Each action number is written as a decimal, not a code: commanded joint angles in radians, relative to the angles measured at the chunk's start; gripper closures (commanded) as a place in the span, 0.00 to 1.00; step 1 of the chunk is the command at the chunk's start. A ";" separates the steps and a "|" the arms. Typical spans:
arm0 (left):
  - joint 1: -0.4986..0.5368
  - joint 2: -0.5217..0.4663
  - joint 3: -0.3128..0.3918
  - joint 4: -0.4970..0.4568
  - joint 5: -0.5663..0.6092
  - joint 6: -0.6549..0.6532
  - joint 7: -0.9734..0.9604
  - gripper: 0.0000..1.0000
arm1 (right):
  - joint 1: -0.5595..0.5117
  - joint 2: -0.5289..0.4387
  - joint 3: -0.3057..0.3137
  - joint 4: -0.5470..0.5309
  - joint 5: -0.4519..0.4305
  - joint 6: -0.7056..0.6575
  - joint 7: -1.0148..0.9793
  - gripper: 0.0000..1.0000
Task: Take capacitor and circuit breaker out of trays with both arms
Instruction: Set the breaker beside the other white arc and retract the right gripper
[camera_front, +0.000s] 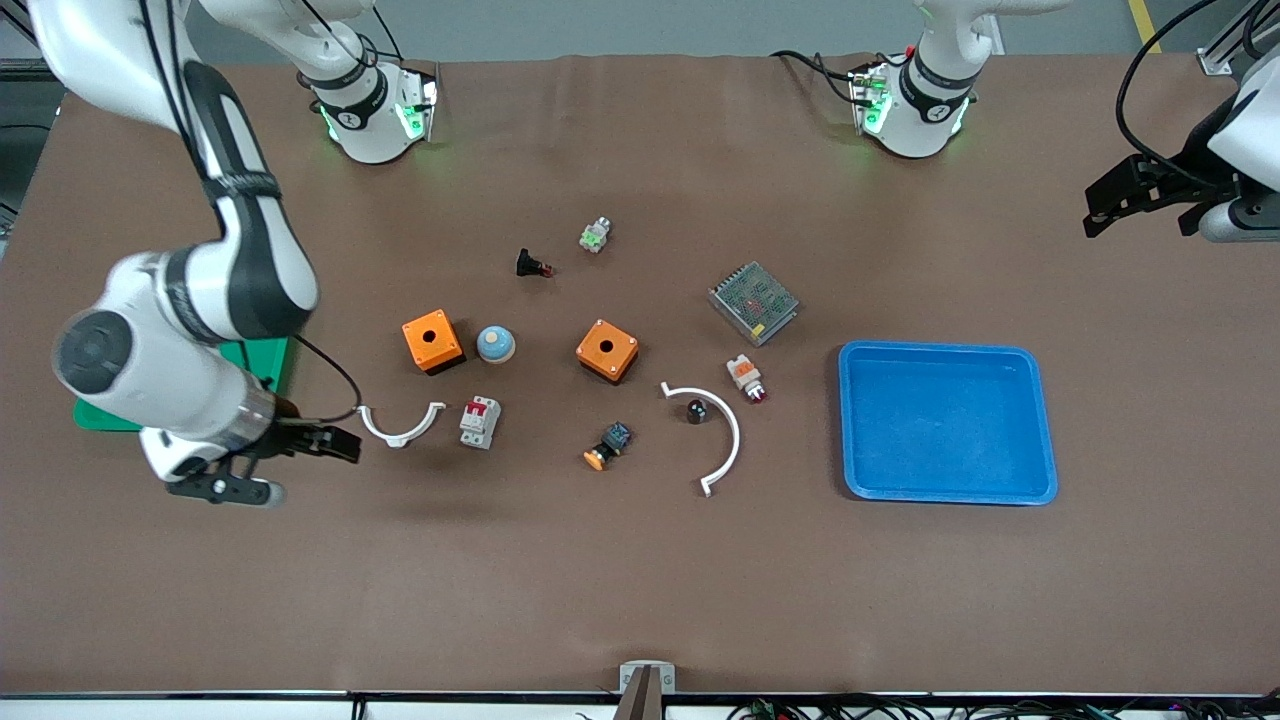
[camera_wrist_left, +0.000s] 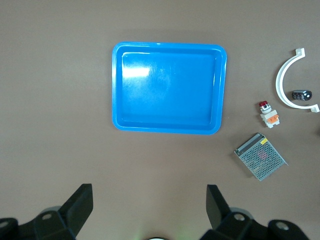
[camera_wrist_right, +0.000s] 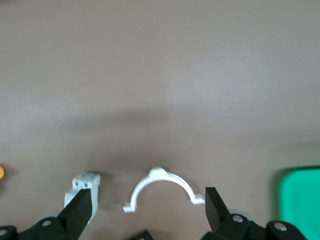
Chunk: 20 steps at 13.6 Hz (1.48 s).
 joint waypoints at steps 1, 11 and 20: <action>0.012 -0.010 -0.012 -0.013 -0.005 0.007 0.009 0.00 | -0.045 -0.147 0.013 -0.033 -0.053 -0.071 -0.112 0.00; 0.016 -0.002 -0.012 -0.017 0.003 0.006 0.003 0.00 | -0.168 -0.468 0.011 -0.142 -0.030 -0.269 -0.248 0.00; 0.014 -0.085 -0.030 -0.062 -0.011 0.009 -0.061 0.00 | -0.191 -0.456 0.008 -0.004 -0.038 -0.363 -0.342 0.00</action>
